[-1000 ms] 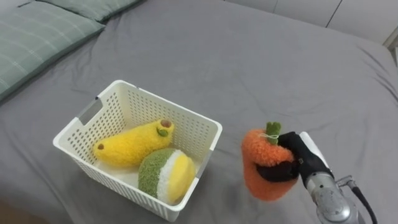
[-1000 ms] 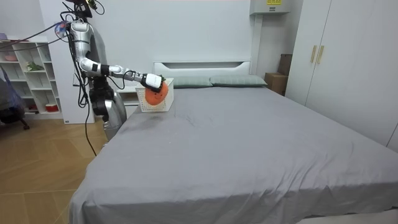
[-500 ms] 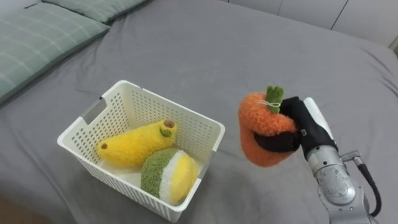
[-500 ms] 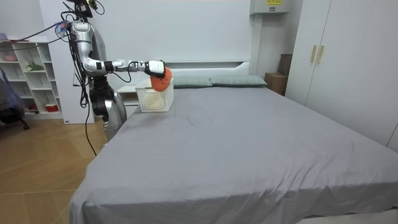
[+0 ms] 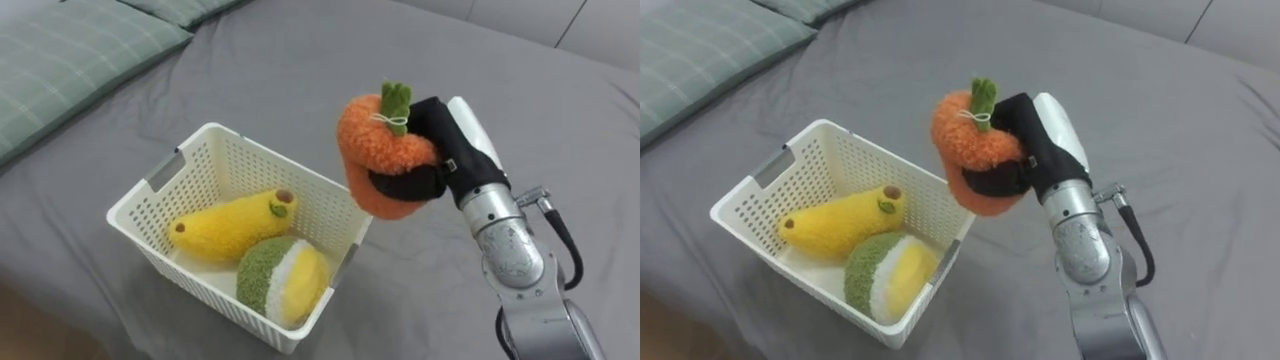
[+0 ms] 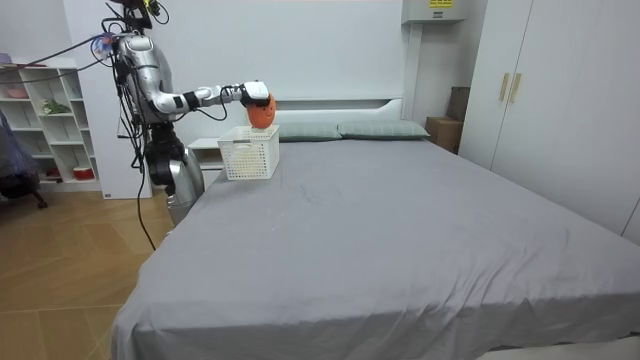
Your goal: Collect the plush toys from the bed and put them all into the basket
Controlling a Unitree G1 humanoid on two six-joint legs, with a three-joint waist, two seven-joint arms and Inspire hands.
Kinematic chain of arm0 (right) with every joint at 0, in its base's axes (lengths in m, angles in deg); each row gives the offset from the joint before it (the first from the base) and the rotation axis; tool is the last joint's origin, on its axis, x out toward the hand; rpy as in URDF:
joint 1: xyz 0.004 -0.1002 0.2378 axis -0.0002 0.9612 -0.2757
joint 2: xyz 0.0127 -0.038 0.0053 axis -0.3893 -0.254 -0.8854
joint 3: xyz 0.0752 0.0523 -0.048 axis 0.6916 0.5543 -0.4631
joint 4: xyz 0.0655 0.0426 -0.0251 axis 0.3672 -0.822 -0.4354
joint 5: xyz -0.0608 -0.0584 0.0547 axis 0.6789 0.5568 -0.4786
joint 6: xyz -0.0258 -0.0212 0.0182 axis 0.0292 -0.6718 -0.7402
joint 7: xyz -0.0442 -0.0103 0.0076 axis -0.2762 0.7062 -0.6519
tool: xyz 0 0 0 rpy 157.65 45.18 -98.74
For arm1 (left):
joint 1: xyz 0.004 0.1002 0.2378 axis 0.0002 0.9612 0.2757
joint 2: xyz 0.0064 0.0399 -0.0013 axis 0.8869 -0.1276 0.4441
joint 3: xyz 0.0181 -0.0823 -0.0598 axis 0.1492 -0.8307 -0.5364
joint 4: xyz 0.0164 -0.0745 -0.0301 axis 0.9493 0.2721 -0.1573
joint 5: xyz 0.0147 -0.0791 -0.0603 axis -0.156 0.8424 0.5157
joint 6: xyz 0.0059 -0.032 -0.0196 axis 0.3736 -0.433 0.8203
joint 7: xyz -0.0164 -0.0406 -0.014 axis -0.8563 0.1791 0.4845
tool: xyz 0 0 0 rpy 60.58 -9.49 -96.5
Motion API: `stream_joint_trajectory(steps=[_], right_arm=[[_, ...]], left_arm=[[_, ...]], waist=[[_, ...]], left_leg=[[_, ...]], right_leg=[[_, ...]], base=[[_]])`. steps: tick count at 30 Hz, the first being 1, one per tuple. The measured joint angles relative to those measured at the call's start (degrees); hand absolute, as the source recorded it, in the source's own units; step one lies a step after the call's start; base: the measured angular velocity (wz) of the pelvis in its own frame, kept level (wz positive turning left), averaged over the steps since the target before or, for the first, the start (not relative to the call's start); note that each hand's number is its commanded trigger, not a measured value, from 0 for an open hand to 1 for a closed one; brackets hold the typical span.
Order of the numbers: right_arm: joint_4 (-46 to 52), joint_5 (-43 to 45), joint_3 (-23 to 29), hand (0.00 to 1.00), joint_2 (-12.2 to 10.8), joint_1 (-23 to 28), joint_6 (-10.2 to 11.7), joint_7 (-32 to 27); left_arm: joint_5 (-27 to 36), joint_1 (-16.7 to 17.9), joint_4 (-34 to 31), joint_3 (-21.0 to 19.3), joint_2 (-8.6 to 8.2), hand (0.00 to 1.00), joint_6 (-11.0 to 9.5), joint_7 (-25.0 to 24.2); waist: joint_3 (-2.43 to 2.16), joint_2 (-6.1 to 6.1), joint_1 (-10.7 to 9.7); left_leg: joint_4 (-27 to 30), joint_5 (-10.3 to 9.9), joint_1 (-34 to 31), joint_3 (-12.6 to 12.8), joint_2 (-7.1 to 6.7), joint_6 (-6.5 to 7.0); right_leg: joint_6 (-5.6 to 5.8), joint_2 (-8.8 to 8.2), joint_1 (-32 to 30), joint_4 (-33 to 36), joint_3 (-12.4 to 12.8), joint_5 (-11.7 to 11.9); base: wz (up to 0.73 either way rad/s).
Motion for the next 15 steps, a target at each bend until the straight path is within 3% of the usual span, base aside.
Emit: stream_joint_trajectory(steps=[7, 14, 15], right_arm=[[1.1, 1.1, -1.5, 1.00, -0.6, -1.3, 0.0, -0.2], [1.1, 1.6, -3.6, 1.00, -0.5, -3.6, -0.1, -0.6], [1.1, 2.0, -4.7, 0.96, -0.5, -4.3, -0.3, -0.6]], left_arm=[[0.0, 0.0, -0.2, 0.1, -0.01, 0.00, 0.3, -0.3], [0.0, -0.6, 0.2, 1.8, 0.28, 0.00, 0.3, 0.0], [0.0, -0.9, 0.2, 1.8, 0.30, 0.00, 0.3, 0.3]], waist=[[0.56, -0.82, 0.7], [0.12, -1.63, 1.4], [0.09, -1.70, 1.8]], left_leg=[[0.0, 0.0, -0.1, -0.5, -0.07, 0.00], [0.1, 0.0, -0.9, -0.8, -0.12, -0.01], [0.1, 0.0, -0.8, -0.8, -0.11, -0.01]], right_leg=[[0.00, 0.00, -0.1, 0.0, -0.4, 0.0], [0.02, 0.04, -0.7, 0.0, -0.4, 0.0], [0.02, 0.04, -0.7, 0.0, -0.4, 0.0]], base=[[0.03], [0.01], [0.00]])
